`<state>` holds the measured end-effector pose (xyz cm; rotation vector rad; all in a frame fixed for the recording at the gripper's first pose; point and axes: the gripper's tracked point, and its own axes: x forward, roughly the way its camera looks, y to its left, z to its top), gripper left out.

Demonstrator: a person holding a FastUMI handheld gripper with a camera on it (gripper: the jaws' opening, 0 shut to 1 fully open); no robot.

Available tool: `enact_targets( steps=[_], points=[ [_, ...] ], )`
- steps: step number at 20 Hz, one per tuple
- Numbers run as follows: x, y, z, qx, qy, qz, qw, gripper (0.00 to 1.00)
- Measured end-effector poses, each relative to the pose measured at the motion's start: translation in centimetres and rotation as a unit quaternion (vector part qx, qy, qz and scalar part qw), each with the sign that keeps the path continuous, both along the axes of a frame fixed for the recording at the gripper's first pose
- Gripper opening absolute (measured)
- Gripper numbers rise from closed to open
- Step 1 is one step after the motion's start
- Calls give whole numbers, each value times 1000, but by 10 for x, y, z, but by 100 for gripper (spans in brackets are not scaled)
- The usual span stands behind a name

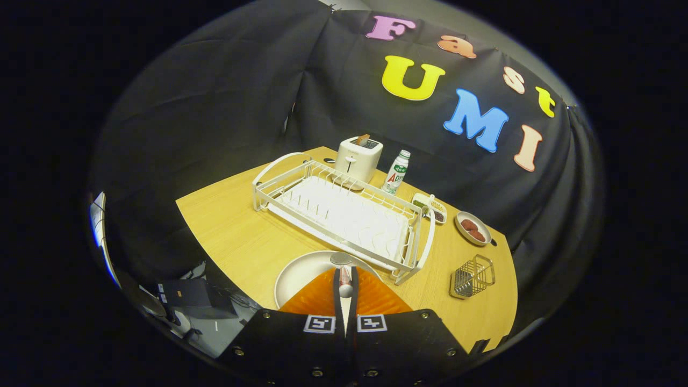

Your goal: Take the plate from the dish rack, then take the spoon from the basket and place it into the plate.

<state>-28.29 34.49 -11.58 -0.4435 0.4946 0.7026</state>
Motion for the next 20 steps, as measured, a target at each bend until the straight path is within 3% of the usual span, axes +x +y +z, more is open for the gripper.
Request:
enact_targets(
  steps=[12,16,20],
  points=[
    [18,-4,-34,25,78,-79,994,1],
    [20,1,-36,15,72,-68,995,1],
    [16,6,-47,3,78,-54,995,10]
  ],
)
